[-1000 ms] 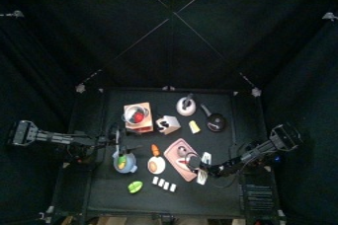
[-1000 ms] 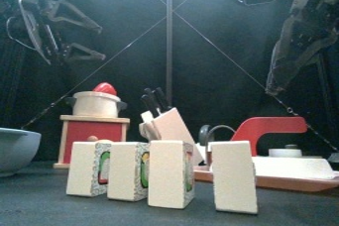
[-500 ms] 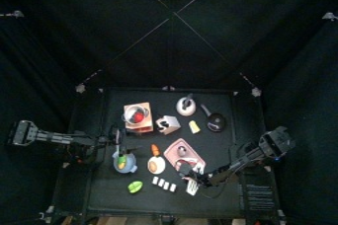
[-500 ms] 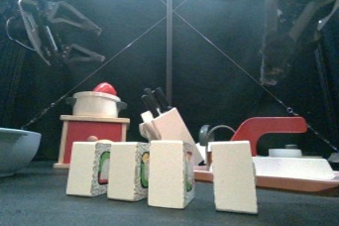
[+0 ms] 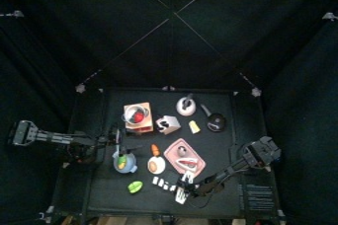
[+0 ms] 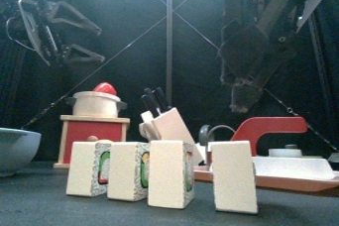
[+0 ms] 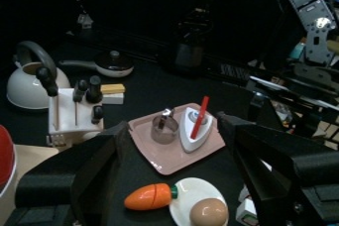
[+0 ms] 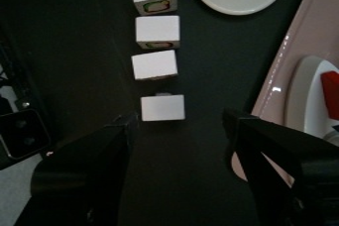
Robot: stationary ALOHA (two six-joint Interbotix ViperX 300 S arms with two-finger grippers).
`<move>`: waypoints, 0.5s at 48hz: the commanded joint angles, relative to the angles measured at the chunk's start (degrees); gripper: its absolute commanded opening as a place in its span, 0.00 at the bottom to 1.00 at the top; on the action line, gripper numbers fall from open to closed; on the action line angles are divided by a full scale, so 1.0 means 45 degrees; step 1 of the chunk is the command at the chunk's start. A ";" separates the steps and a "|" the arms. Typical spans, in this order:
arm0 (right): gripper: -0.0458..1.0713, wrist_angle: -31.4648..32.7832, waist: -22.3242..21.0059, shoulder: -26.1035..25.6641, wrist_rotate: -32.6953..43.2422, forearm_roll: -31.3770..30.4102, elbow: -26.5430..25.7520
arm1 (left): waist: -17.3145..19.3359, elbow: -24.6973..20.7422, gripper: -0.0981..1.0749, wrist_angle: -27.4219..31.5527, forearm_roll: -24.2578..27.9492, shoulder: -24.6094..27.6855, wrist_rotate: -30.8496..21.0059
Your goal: Grab white sushi piece from table
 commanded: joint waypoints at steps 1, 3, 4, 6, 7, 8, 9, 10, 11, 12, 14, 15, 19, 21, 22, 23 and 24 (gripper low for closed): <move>0.93 0.0020 -0.0020 0.0098 -0.0371 0.0098 -0.0566 | -0.0020 -0.0137 0.96 -0.0059 0.0000 0.0000 0.0020; 0.93 0.0039 -0.0020 0.0273 -0.0527 0.0195 -0.0703 | -0.0020 -0.0137 0.96 -0.0039 0.0020 0.0020 0.0020; 0.93 0.0020 -0.0020 0.0332 -0.0586 0.0215 -0.0742 | -0.0020 -0.0137 0.96 -0.0039 0.0020 0.0000 0.0020; 0.93 0.0039 -0.0039 0.0508 -0.0664 0.0215 -0.0859 | -0.0020 -0.0137 0.96 -0.0059 0.0020 0.0020 0.0000; 0.93 0.0020 -0.0059 0.0566 -0.0684 0.0234 -0.0898 | -0.0020 -0.0137 0.96 -0.0039 0.0020 0.0020 0.0000; 0.93 0.0039 -0.0059 0.0625 -0.0742 0.0254 -0.0938 | -0.0020 -0.0137 0.96 -0.0039 0.0020 0.0020 0.0020; 0.93 0.0020 -0.0059 0.0664 -0.0801 0.0254 -0.0977 | -0.0020 -0.0137 0.96 -0.0039 0.0000 0.0020 0.0000; 0.93 0.0039 -0.0078 0.0723 -0.0918 0.0254 -0.0996 | -0.0020 -0.0137 0.96 -0.0039 0.0000 0.0020 0.0020; 0.93 0.0039 -0.0078 0.0762 -0.0996 0.0273 -0.1016 | -0.0020 -0.0137 0.96 -0.0039 0.0000 0.0020 0.0020; 0.93 0.0039 -0.0098 0.0801 -0.1055 0.0273 -0.1035 | -0.0020 -0.0137 0.96 -0.0020 0.0000 0.0000 0.0020; 0.93 0.0039 -0.0098 0.0879 -0.1172 0.0332 -0.1055 | -0.0020 -0.0137 0.96 -0.0020 0.0000 0.0000 0.0020; 0.93 0.0039 -0.0098 0.0918 -0.1230 0.0352 -0.1074 | -0.0020 -0.0137 0.96 -0.0020 0.0000 0.0000 0.0000; 0.93 0.0039 -0.0098 0.1074 -0.1348 0.0488 -0.1113 | -0.0020 -0.0137 0.96 -0.0020 0.0020 0.0000 0.0000; 0.93 0.0039 -0.0137 0.1172 -0.1367 0.0527 -0.1113 | -0.0020 -0.0137 0.96 -0.0020 0.0000 0.0000 0.0020; 0.93 0.0039 -0.0137 0.1191 -0.1367 0.0527 -0.1113 | -0.0020 -0.0137 0.96 -0.0039 0.0000 0.0000 0.0020; 0.93 0.0020 -0.0176 0.1270 -0.1367 0.0527 -0.1113 | -0.0020 -0.0137 0.96 -0.0020 0.0000 0.0000 0.0020; 0.93 0.0039 -0.0195 0.1309 -0.1348 0.0508 -0.1113 | -0.0020 -0.0117 0.96 -0.0020 0.0000 0.0000 0.0020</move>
